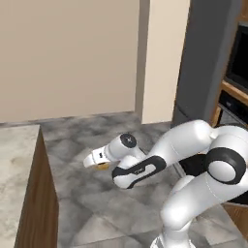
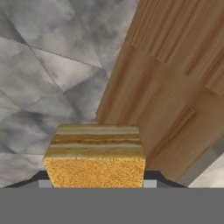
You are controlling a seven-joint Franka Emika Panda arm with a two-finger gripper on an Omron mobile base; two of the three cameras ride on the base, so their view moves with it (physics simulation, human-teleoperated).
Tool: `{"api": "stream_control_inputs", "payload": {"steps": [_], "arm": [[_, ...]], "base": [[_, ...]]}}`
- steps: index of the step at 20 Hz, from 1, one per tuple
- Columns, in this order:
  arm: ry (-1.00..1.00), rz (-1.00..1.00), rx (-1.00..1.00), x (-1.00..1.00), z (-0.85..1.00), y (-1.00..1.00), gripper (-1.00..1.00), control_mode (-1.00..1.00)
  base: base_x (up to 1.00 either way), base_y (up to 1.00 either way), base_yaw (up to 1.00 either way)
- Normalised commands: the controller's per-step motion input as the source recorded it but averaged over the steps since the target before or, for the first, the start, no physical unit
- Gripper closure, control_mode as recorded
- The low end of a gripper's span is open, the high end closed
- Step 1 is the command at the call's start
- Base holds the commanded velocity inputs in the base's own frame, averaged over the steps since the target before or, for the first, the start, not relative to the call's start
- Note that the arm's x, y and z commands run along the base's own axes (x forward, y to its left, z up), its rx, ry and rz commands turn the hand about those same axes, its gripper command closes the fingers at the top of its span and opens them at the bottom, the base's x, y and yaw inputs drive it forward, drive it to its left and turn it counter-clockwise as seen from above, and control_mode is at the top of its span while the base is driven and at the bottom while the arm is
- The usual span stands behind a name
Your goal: Take the baked cake out of the oven and place it on the plate for cooling. Then close the oven door.
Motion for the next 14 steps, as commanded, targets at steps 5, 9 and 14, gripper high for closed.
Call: {"api": "stream_control_inputs", "payload": {"steps": [5, 9, 14], "arm": [[0.0, 0.0, 0.0, 0.0, 0.0, 0.0, 1.0, 1.0], [0.0, 0.0, 0.0, 0.0, 0.0, 0.0, 1.0, 1.0], [0.0, 0.0, 0.0, 0.0, 0.0, 0.0, 1.0, 1.0]], "base": [[0.0, 0.0, 0.67], [0.01, 0.0, 0.66], [0.06, 0.0, 0.64]]}}
